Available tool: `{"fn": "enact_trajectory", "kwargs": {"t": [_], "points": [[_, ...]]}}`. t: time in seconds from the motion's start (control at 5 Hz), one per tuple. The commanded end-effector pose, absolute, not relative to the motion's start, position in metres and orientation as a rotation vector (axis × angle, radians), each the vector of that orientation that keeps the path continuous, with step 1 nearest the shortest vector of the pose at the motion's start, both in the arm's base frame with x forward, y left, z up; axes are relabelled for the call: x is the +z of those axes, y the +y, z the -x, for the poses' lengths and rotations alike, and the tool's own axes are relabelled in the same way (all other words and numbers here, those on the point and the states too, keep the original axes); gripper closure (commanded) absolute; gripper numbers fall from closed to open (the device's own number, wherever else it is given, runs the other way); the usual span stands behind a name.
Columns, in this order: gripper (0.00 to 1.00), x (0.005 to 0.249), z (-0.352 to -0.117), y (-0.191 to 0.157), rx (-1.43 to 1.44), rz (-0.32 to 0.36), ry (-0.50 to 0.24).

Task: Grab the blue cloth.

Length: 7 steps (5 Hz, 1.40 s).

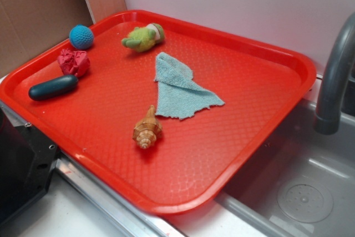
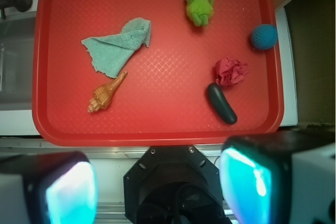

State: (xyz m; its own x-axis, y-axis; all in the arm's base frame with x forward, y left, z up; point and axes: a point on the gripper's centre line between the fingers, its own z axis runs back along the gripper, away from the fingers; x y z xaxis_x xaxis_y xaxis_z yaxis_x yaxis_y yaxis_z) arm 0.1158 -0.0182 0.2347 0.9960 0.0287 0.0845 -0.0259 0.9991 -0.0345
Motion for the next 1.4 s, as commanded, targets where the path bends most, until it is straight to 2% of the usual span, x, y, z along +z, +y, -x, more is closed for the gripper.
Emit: {"fn": "enact_trajectory", "kwargs": {"t": [0.0, 0.2, 0.4, 0.6, 0.8, 1.0, 1.2], "points": [[0.0, 0.235, -0.116, -0.018, 0.027, 0.033, -0.085], [0.0, 0.185, -0.166, 0.017, 0.263, -0.075, 0.006], [0.0, 0.139, -0.217, 0.011, 0.376, 0.002, -0.108], [0.0, 0.092, -0.269, 0.008, 0.34, 0.065, -0.147], [0.0, 0.041, -0.286, -0.012, 0.181, 0.179, -0.101], [0.0, 0.022, -0.298, -0.026, 0.037, 0.223, -0.051], [0.0, 0.016, -0.308, -0.035, -0.01, 0.2, -0.008]]}}
